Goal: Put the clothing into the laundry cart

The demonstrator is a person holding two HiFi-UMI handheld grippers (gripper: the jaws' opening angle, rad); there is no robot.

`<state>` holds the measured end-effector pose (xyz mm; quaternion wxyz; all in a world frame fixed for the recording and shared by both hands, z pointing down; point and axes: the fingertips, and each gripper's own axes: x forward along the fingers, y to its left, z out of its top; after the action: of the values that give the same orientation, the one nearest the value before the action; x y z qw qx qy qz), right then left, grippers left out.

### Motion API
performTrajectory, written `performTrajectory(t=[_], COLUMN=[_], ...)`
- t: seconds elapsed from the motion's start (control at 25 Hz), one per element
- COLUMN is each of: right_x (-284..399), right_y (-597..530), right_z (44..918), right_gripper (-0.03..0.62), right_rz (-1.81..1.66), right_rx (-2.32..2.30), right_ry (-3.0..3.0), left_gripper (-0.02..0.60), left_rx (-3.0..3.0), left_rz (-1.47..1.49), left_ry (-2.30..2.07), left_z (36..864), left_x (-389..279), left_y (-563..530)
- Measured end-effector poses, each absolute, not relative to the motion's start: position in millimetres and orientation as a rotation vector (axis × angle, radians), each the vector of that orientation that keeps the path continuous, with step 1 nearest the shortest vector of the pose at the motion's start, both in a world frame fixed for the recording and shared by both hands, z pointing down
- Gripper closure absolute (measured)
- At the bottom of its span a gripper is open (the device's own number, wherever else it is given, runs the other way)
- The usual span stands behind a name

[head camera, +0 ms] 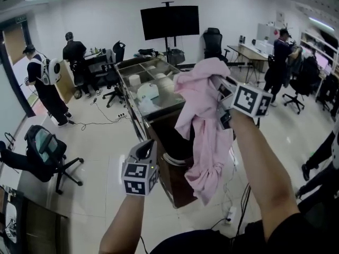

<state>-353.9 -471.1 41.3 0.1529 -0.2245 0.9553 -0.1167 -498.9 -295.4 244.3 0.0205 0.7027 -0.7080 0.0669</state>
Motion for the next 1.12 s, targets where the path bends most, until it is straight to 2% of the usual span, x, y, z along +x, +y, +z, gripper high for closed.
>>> performTrajectory(t=[0.36, 0.68, 0.8, 0.88, 0.96, 1.12], right_x=[-417.1, -436.1, -436.9, -435.3, -431.2, -415.6], right_y=[-563.0, -582.9, -585.8, -587.9, -590.3, -597.5], right_z=[162.2, 200.0, 223.7, 250.7, 276.7, 286.4], right_gripper=[0.503, 0.488, 0.417, 0.339, 0.315, 0.313], right_rz=[-0.481, -0.518, -0.528, -0.564, -0.617, -0.667], right_rx=[-0.675, -0.646, -0.671, -0.696, -0.723, -0.786], right_ry=[3.0, 3.103, 3.18, 3.263, 3.337, 3.323], left_gripper=[0.581, 0.581, 0.581, 0.581, 0.581, 0.581], left_rx=[2.076, 2.031, 2.036, 2.045, 2.054, 2.071], left_rz=[0.284, 0.334, 0.339, 0.344, 0.343, 0.361], left_ry=[-2.247, -2.241, -2.223, -2.21, -2.192, -2.163], left_z=[255.1, 266.0, 268.5, 271.3, 274.2, 279.8], left_x=[-501.2, -510.2, -508.1, -505.3, -501.5, -493.0], left_y=[-346.1, -375.0, -381.2, -385.1, -388.6, -391.7])
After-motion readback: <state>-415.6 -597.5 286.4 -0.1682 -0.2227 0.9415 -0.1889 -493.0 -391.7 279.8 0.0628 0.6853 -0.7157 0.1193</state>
